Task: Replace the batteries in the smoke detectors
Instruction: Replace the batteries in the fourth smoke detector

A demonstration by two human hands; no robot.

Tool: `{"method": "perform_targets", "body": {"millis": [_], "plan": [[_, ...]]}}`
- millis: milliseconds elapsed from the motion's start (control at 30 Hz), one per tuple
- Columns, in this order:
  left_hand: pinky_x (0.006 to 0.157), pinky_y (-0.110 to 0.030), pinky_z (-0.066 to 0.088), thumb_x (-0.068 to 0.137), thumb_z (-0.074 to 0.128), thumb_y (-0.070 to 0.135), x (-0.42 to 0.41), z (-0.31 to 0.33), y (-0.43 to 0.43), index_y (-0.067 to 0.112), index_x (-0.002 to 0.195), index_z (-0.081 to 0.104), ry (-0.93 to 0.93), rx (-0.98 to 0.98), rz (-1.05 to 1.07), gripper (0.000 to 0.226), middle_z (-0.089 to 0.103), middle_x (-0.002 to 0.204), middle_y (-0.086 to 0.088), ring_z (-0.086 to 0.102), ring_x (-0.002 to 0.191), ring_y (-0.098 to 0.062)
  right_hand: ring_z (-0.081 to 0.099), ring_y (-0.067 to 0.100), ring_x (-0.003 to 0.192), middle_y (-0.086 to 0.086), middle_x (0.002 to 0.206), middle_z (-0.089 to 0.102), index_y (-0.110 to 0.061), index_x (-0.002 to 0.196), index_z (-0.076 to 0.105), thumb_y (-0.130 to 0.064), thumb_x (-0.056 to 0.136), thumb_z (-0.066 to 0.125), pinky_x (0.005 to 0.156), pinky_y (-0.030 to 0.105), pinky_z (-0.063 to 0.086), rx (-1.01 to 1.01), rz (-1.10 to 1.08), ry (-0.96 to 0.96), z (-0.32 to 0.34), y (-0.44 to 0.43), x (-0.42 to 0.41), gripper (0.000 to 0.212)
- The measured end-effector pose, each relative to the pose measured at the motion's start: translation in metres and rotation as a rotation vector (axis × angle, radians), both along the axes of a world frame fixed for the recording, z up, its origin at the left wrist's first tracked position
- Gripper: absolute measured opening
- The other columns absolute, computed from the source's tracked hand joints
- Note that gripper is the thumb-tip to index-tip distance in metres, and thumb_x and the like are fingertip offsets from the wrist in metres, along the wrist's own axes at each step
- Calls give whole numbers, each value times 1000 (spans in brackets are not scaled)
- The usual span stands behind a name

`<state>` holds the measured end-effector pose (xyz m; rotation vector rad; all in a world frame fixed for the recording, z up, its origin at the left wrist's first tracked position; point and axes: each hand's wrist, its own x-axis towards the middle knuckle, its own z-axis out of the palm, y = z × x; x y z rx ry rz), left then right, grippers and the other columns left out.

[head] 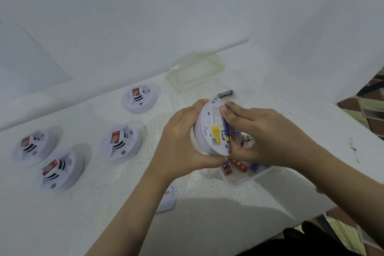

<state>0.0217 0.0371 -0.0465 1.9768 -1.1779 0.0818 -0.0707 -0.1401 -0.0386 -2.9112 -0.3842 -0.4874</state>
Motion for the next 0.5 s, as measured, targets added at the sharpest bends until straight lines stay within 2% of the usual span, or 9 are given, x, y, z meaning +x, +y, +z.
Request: {"method": "perform_targets", "body": {"millis": [167,200,267,333,367,433,500], "plan": [[92,-33,50,54,82,45,0,0,-1,8,131,52,19,0,-8,91,61,122,2,59,108,-11,63,22,61,21,123,61,0,124,57,-38,77,49,52,27,50,15,-8,30,-2,0,0,62],[91,-34,50,54,84,43,1,-1,0,8,131,52,43,-4,-13,90,62,120,3,60,107,-11,66,23,67,20,125,60,-2,125,57,-40,77,49,57,27,51,42,-3,38,-1,-1,-1,62],[89,-35,51,52,90,37,1,0,2,11,130,52,97,-10,-30,90,62,116,7,61,104,-12,68,23,92,14,133,55,-8,130,55,-47,79,49,74,29,53,128,4,55,3,-5,-3,65],[88,-30,51,52,91,36,2,0,4,17,128,52,101,-12,-48,88,61,112,13,61,102,-9,59,20,116,8,139,50,-14,134,51,-56,78,51,91,32,50,207,-6,102,7,-9,-4,70],[87,-26,50,52,90,37,2,1,5,21,128,50,92,-16,-56,87,60,111,16,60,101,-7,56,20,120,6,139,49,-15,134,50,-55,78,54,94,34,49,222,-16,120,8,-9,-4,70],[86,-22,50,51,90,36,3,2,5,25,129,48,90,-21,-65,90,60,110,17,61,99,-6,57,22,119,6,137,52,-14,132,53,-51,78,56,92,39,52,218,-18,123,11,-9,-2,65],[85,-26,51,49,92,32,4,3,6,23,127,51,113,-31,-66,88,62,108,15,62,99,-10,61,24,114,8,133,56,-13,129,56,-52,80,53,86,39,55,179,-2,108,12,-8,-2,63]]}}
